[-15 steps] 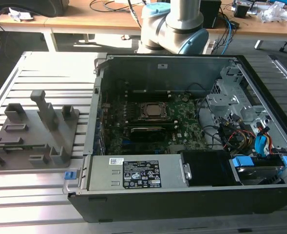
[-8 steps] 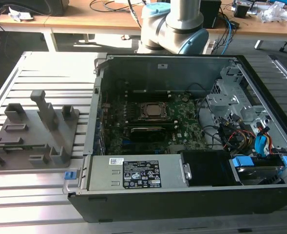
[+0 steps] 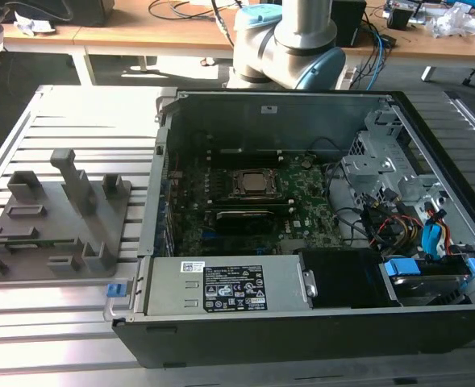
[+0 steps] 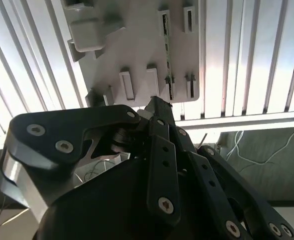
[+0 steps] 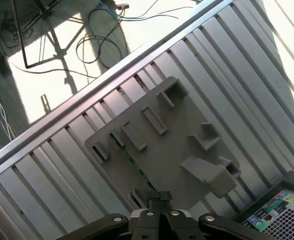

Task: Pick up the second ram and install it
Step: 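Pick up the second ram and move it above second insertion slot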

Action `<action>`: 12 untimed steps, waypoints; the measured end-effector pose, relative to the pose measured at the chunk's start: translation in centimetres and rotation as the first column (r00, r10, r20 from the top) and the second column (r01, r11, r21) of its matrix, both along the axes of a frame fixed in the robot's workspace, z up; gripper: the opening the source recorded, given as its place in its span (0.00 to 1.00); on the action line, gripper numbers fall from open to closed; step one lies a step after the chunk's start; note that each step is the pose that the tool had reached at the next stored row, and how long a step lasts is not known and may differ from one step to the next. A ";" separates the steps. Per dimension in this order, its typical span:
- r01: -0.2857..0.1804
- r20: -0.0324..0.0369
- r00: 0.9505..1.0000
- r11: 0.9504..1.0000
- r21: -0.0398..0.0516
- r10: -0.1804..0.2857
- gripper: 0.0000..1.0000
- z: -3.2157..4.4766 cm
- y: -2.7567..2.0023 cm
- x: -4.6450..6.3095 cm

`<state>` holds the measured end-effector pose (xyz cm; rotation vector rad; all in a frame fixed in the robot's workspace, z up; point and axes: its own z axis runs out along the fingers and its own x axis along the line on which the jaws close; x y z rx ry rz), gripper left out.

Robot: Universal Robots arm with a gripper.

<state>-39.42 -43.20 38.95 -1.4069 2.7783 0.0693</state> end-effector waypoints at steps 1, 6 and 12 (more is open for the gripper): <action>-0.009 0.000 1.000 1.000 0.000 0.009 0.11 0.00 0.00 0.0; -0.084 0.000 0.996 0.996 0.000 0.084 0.11 0.00 0.00 0.0; -0.159 0.000 0.987 0.987 -0.001 0.159 0.11 0.00 0.00 0.0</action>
